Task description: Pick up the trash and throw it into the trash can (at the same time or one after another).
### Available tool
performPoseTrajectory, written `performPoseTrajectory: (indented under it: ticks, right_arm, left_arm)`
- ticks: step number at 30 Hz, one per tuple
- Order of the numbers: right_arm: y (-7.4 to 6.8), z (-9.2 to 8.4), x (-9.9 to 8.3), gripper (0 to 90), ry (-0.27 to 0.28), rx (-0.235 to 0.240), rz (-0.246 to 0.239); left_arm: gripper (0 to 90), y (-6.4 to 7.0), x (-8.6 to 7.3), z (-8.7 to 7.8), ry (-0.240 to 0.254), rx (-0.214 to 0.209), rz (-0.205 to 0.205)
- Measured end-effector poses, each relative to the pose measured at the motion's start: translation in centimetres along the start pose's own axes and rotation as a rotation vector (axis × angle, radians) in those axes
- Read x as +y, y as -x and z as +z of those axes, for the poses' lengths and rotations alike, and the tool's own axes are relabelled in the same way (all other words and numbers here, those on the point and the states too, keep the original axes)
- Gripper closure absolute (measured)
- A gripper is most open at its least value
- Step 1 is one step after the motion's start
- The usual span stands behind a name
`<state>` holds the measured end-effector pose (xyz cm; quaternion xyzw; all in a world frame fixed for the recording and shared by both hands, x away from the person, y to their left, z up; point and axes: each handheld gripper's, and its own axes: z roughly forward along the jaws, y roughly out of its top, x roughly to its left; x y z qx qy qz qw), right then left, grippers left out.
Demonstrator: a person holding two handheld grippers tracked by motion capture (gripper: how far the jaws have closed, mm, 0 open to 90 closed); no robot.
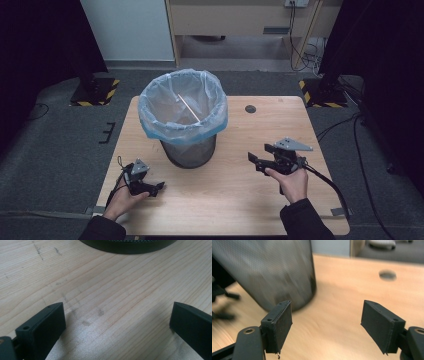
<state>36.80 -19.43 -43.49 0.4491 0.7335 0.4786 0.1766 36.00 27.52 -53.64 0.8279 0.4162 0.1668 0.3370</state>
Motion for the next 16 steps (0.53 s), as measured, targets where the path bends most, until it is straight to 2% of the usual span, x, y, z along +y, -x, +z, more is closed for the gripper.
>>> performPoseTrajectory:
  ticks: [4, 7, 10, 16]
  right_arm:
    - [1.4, 0.4, -3.3, 26.0, -0.086, -0.030, -0.006]
    - [2.7, 0.6, -5.1, 25.7, -0.164, -0.061, -0.006]
    - [3.9, 0.3, -6.3, 25.5, -0.195, -0.120, 0.003]
    - [4.6, -0.3, -7.0, 21.6, -0.228, -0.181, -0.012]
  left_arm:
    - [0.0, 0.0, 0.0, 0.0, 0.000, 0.001, -0.001]
    - [0.0, 0.1, 0.0, 0.0, 0.001, -0.001, -0.001]
    - [0.0, 0.1, -0.1, -0.1, 0.000, -0.001, 0.000]
    - [0.0, 0.1, -0.1, -0.1, 0.000, -0.003, 0.000]
